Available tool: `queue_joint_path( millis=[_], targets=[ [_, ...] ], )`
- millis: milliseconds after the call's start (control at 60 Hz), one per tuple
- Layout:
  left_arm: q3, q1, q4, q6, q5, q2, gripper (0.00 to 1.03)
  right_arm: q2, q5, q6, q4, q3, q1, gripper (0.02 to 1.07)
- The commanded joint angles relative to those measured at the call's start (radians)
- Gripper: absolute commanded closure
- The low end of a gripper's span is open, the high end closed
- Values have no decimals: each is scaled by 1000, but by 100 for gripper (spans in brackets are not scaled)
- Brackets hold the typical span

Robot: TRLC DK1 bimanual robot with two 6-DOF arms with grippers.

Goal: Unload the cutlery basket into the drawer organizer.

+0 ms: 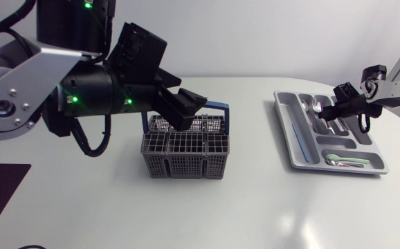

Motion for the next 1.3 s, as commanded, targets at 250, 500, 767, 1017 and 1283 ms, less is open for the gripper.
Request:
queue_joint_path(
  millis=[250, 500, 767, 1017, 1283],
  targets=[
    [-13, 2, -1, 1, 10, -20, 5, 46, 2, -18, -12, 18, -1, 93],
    [-15, 2, -3, 1, 10, -22, 5, 51, 3, -18, -18, 22, -4, 97],
    [-17, -1, -3, 0, 11, -22, 5, 74, 22, -10, -30, 57, -23, 97],
    [-17, -3, -6, 0, 10, -30, 5, 101, 48, 1, -33, 80, -26, 97],
    [-13, -6, -8, -2, 10, -30, 5, 109, 60, 4, -39, 80, -23, 97]
  ],
)
